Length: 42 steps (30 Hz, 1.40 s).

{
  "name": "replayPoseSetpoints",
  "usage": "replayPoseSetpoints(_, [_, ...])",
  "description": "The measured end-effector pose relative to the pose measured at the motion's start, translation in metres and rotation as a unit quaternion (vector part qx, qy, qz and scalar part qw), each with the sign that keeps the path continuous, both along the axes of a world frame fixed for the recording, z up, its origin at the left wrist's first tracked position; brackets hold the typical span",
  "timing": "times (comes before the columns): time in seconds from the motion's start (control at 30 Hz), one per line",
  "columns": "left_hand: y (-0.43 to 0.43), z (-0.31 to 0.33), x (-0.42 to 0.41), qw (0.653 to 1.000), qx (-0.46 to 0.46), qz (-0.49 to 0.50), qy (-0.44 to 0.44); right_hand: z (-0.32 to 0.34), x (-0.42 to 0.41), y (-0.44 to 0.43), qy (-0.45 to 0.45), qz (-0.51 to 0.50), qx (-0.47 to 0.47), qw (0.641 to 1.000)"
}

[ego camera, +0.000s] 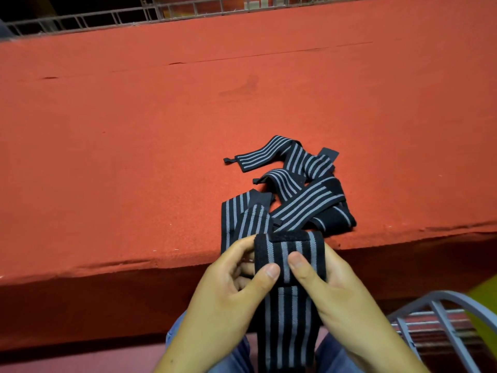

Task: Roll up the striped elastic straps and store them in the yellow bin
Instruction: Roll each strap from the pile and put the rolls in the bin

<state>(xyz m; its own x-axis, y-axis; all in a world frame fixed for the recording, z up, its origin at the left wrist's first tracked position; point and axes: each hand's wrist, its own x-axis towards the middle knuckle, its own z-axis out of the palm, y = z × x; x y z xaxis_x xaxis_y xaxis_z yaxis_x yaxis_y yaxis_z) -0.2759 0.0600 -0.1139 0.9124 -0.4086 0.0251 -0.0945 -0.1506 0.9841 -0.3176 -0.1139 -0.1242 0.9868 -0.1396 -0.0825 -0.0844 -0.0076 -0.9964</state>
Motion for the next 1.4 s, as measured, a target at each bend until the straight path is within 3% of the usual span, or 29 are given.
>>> replayPoseSetpoints(0.6, [-0.0018, 0.0060, -0.0027, 0.997, -0.045, 0.060, -0.030, 0.0037, -0.0002, -0.0004, 0.086, 0.080, 0.129, 0.985])
replayPoseSetpoints(1.0, [-0.0011, 0.0058, -0.0028, 0.994, -0.008, 0.061, -0.086, 0.0028, 0.0002, -0.0041, 0.053, 0.083, 0.149, 0.984])
replayPoseSetpoints(1.4, [0.0011, 0.0029, -0.0043, 0.999, -0.001, -0.016, 0.031, 0.0002, -0.0003, -0.0055, 0.048, 0.052, 0.139, 0.988])
